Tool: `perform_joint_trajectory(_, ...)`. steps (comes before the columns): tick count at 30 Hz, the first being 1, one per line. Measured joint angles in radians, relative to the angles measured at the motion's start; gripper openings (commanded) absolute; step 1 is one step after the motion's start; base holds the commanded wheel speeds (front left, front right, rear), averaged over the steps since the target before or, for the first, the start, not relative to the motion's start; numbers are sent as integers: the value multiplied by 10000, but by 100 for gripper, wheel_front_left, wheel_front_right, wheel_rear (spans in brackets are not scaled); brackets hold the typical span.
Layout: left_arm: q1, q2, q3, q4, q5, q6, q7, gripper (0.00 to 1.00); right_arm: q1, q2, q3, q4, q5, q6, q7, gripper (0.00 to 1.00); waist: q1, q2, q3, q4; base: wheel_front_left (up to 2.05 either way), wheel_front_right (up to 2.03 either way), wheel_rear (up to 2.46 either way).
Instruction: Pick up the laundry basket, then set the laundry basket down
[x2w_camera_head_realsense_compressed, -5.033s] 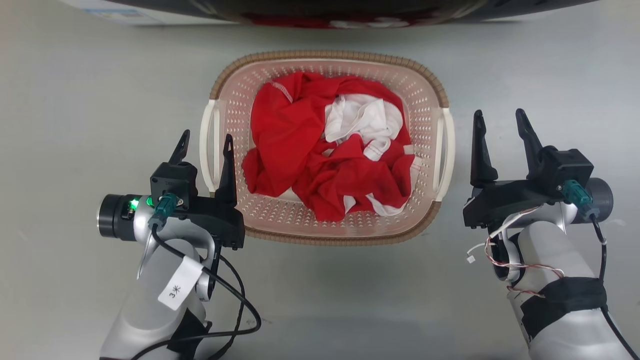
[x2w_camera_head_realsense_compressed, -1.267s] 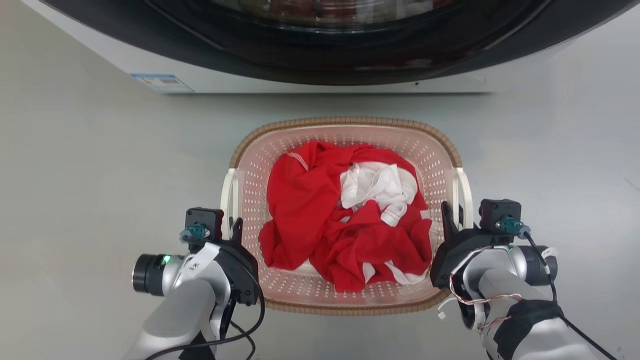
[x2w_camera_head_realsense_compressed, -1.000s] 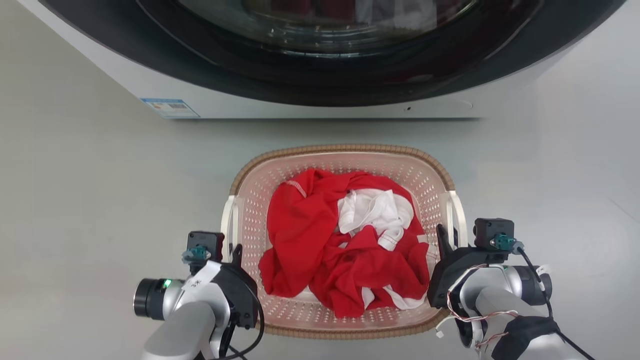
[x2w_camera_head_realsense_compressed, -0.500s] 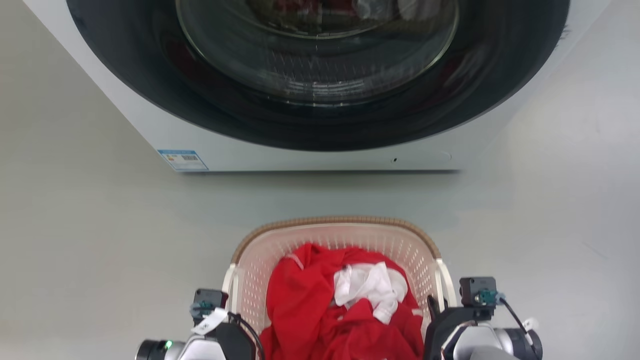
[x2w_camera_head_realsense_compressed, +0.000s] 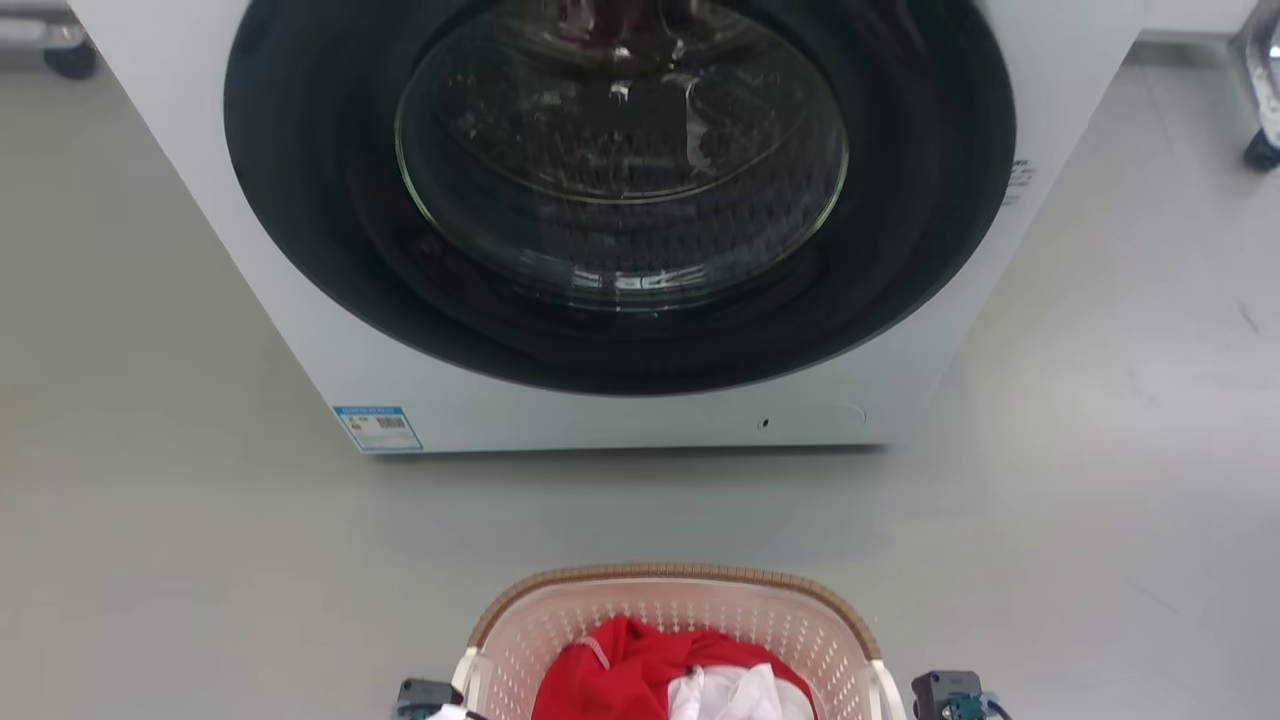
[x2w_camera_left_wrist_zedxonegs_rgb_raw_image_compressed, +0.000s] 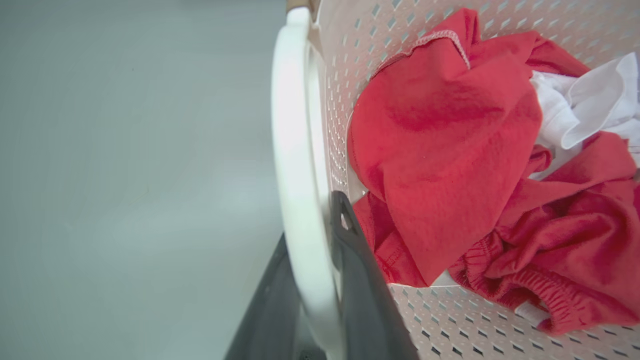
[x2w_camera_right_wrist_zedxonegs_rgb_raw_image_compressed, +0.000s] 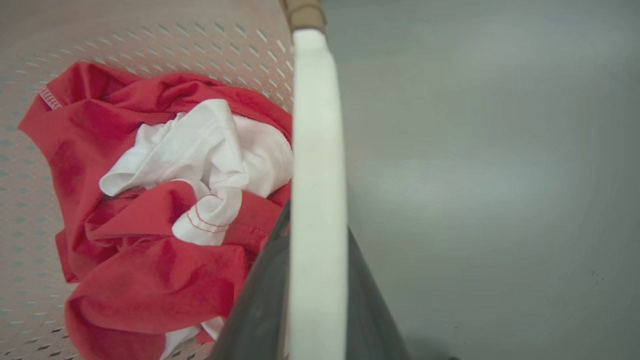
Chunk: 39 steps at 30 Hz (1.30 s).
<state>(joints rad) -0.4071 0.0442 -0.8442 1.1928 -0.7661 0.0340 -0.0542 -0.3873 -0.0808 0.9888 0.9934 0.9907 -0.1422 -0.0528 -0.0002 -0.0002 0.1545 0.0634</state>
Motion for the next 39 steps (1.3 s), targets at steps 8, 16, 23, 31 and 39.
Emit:
perform_joint_trajectory(8,609,40,-130,36,-263,0,180,0,593,2,383,-69,453,0,267,0,0,1,-891,-102,0,0,0)
perform_joint_trajectory(16,744,88,-276,38,-314,0,324,0,725,4,617,-98,802,0,345,0,2,1,-1358,-200,0,0,0)
perform_joint_trajectory(23,844,104,-322,31,-353,15,401,0,712,2,802,-92,1005,-2,401,0,2,1,-1400,-205,0,0,0)
perform_joint_trajectory(31,843,105,-343,33,-422,27,441,0,685,2,951,-63,1189,-2,397,0,2,3,-1393,-187,0,0,0)
perform_joint_trajectory(39,841,111,-374,33,-431,58,447,0,632,2,1135,-25,1400,-2,337,0,2,3,-1360,-179,0,0,0)
